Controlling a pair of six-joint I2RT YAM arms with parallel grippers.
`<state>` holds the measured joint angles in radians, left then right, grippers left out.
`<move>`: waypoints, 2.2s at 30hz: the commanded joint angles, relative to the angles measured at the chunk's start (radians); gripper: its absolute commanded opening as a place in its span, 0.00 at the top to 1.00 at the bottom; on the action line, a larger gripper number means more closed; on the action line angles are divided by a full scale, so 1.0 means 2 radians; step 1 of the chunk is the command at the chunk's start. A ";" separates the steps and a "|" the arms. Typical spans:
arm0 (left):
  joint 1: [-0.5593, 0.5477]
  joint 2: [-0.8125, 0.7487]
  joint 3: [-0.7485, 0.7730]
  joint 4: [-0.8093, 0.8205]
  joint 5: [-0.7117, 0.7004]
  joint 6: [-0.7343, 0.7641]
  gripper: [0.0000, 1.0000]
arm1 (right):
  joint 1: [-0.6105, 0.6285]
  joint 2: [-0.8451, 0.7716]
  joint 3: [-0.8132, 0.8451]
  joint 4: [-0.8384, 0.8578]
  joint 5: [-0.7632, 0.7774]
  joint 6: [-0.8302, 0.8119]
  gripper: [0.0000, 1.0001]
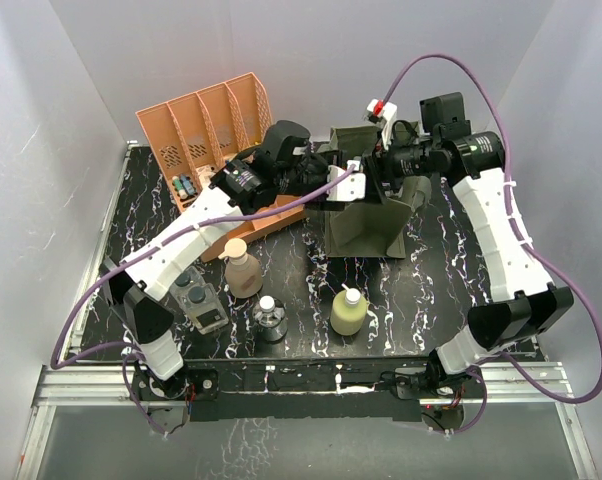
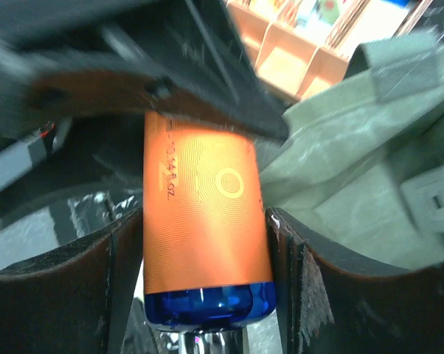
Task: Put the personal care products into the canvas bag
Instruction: Adjust the care product in the canvas bag.
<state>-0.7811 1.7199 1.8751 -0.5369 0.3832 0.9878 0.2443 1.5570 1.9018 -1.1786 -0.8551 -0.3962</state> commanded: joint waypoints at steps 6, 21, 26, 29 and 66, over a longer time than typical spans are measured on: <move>0.027 -0.055 -0.030 0.106 0.020 -0.157 1.00 | 0.004 -0.052 0.011 0.137 0.019 0.073 0.04; 0.090 -0.090 -0.056 0.150 0.100 -0.221 1.00 | -0.073 -0.054 -0.012 0.222 -0.051 0.194 0.06; 0.094 -0.097 -0.062 0.155 0.118 -0.223 1.00 | -0.081 -0.052 -0.035 0.255 -0.104 0.218 0.13; 0.094 -0.095 -0.061 0.154 0.130 -0.223 1.00 | -0.080 -0.046 -0.042 0.279 -0.117 0.235 0.14; 0.094 -0.085 -0.058 0.159 0.164 -0.239 1.00 | -0.067 -0.027 -0.054 0.339 -0.141 0.294 0.53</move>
<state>-0.5945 1.6196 1.7382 -0.3145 0.6628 0.5121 0.1028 1.4952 1.7817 -0.5484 -1.1255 0.1860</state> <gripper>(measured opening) 0.554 0.503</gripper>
